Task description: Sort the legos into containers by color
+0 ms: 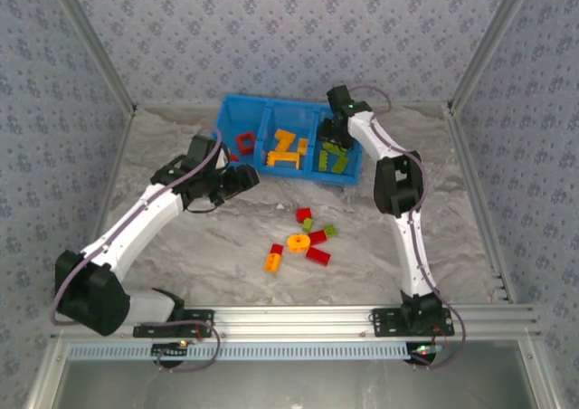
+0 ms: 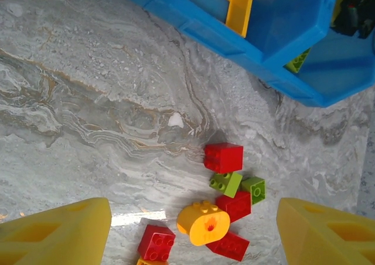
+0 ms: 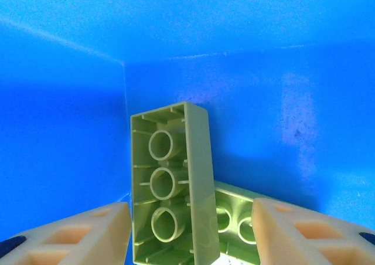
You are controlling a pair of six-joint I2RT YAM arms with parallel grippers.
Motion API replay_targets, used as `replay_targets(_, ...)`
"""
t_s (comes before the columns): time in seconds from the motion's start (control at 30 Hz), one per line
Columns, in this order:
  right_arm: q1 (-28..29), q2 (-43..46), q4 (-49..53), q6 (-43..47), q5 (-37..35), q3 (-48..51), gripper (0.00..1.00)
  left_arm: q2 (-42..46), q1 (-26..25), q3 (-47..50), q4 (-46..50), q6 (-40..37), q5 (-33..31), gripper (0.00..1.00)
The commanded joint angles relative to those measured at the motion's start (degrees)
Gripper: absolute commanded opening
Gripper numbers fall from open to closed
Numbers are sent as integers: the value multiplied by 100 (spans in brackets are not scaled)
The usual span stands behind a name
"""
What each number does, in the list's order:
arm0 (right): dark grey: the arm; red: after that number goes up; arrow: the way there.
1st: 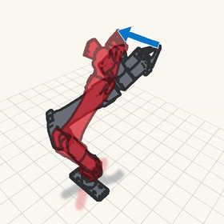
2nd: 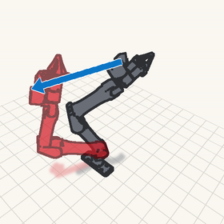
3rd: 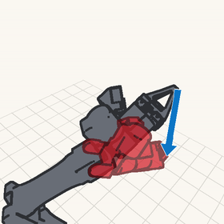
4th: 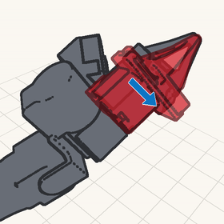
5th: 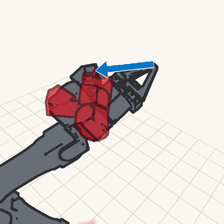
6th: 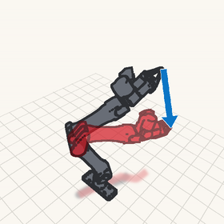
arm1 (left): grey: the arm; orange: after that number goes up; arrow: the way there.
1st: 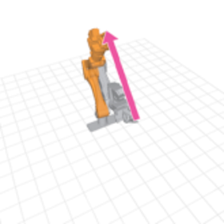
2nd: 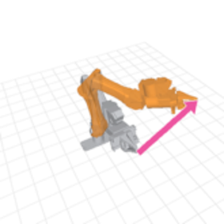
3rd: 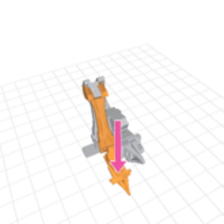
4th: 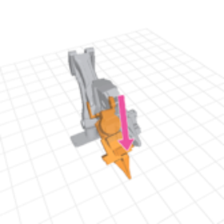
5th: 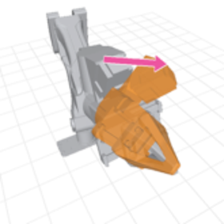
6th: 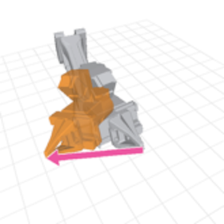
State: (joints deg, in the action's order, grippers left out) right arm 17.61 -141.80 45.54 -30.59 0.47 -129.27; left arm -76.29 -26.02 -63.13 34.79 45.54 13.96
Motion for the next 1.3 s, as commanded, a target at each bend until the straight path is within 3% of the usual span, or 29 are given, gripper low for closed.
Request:
replay_targets(0.0, 168, 947, -117, 47, -106, 223, 60, -435, -272, -356, 315, -168, -42, 75)
replay_targets(0.1, 303, 1927, -563, 79, -306, 1142, 64, -1021, -719, -741, 821, -289, -469, 74)
replay_targets(0.3, 665, 4064, -1294, 283, -473, 3607, 69, -2007, -1532, -1345, 721, -172, -591, 75)
replay_targets(0.43, 940, 5516, -1370, 349, -442, 5331, 70, -2869, -1882, -2061, 1240, -49, -916, 80)
replay_targets(0.53, 1110, 6481, -1354, 341, -191, 6522, 71, -3258, -2142, -2326, 1171, 58, -819, 82)
replay_targets(0.67, 1215, 7759, -1135, 348, 5, 7696, 74, -3876, -2421, -2885, 1484, 128, -943, 82)
replay_targets(0.87, 941, 8993, -654, 504, 624, 8339, 79, -4244, -2447, -3078, 1525, 202, -1265, 81)
replay_targets(1.27, 701, 9081, -611, 600, 883, 8365, 77, -4738, -2361, -3474, 1458, 301, -1387, 66)
